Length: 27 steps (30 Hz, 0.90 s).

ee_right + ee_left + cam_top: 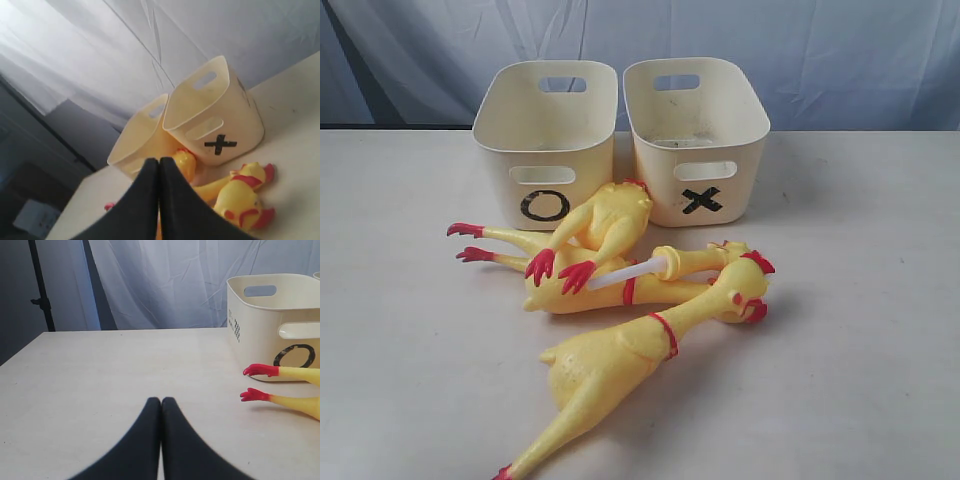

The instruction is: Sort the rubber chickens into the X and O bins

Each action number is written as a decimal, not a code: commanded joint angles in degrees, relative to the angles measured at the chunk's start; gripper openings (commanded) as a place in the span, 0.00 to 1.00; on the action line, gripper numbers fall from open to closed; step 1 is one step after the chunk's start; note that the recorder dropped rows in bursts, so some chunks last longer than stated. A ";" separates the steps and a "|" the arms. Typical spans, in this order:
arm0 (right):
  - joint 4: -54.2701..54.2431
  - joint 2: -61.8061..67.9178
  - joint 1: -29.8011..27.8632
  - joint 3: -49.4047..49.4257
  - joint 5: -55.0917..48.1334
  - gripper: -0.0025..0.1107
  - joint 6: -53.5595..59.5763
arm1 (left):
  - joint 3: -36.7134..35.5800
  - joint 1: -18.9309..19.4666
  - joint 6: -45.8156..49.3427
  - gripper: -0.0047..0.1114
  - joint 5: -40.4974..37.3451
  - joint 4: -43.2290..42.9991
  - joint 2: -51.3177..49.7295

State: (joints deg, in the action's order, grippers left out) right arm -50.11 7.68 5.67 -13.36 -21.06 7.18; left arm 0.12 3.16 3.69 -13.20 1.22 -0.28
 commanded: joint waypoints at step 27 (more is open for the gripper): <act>0.08 57.28 3.45 -34.98 -20.47 0.02 17.87 | -0.12 -0.33 -0.11 0.04 0.32 0.02 0.28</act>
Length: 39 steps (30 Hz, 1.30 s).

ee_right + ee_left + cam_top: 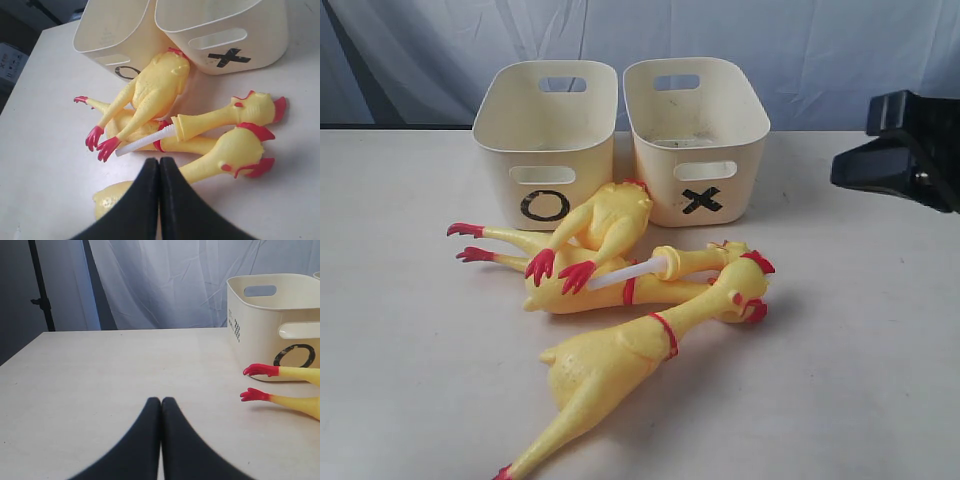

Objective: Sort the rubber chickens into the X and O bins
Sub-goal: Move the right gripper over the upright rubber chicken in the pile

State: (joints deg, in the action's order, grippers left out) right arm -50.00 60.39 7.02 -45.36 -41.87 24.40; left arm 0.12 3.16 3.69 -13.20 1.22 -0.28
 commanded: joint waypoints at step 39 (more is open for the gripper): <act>-7.36 36.19 19.14 -17.30 9.61 0.43 -0.72 | -0.12 -0.33 -0.04 0.04 0.32 0.02 0.28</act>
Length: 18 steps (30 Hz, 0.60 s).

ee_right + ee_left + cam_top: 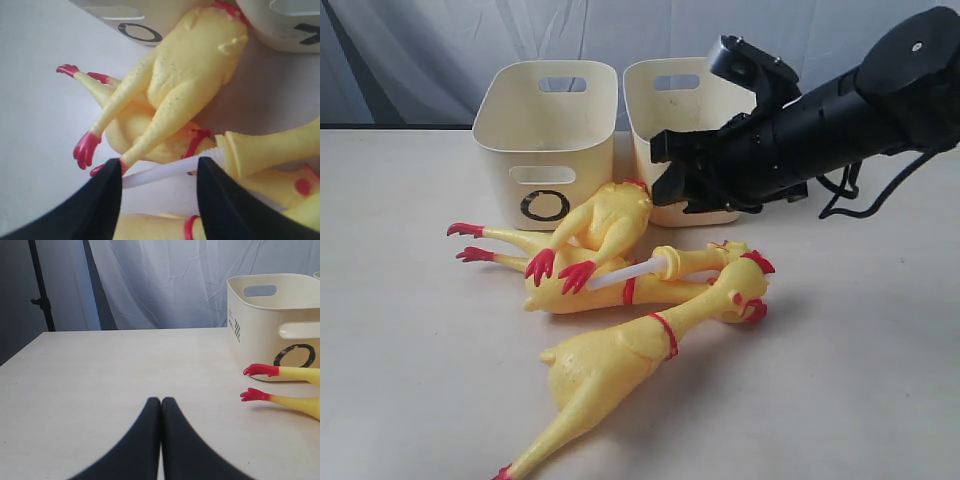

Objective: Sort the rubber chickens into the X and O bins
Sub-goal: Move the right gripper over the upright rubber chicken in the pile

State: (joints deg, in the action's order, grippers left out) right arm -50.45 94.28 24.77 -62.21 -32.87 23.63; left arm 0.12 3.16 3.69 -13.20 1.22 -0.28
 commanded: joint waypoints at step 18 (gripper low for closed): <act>-14.48 12.29 7.95 -1.52 14.83 0.43 -0.51 | -0.12 -0.33 -0.04 0.04 0.32 0.02 0.28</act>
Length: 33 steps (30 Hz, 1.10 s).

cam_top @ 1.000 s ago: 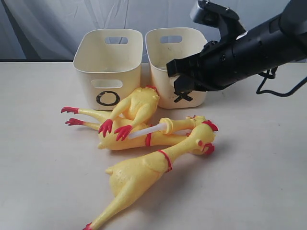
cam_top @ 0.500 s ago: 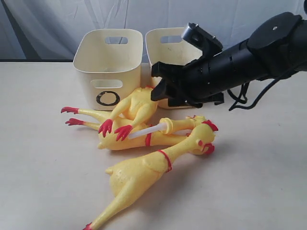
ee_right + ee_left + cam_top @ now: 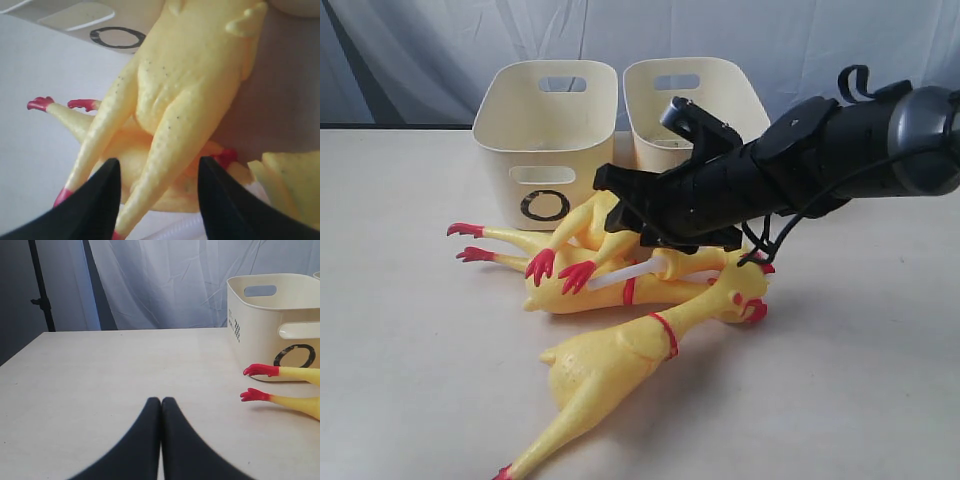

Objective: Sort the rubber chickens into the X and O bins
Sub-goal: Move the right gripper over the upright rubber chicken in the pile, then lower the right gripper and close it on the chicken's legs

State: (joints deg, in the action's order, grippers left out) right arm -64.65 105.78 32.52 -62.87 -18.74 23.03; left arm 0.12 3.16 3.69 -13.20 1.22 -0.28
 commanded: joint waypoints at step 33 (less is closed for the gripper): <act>3.92 0.11 0.20 -0.86 -1.81 0.43 -0.76 | -0.12 -0.33 -0.04 0.04 0.32 -0.09 0.28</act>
State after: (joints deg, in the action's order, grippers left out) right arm -59.10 105.86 32.61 -63.47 -20.23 22.20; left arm 0.12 3.16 3.69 -13.20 1.22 -0.28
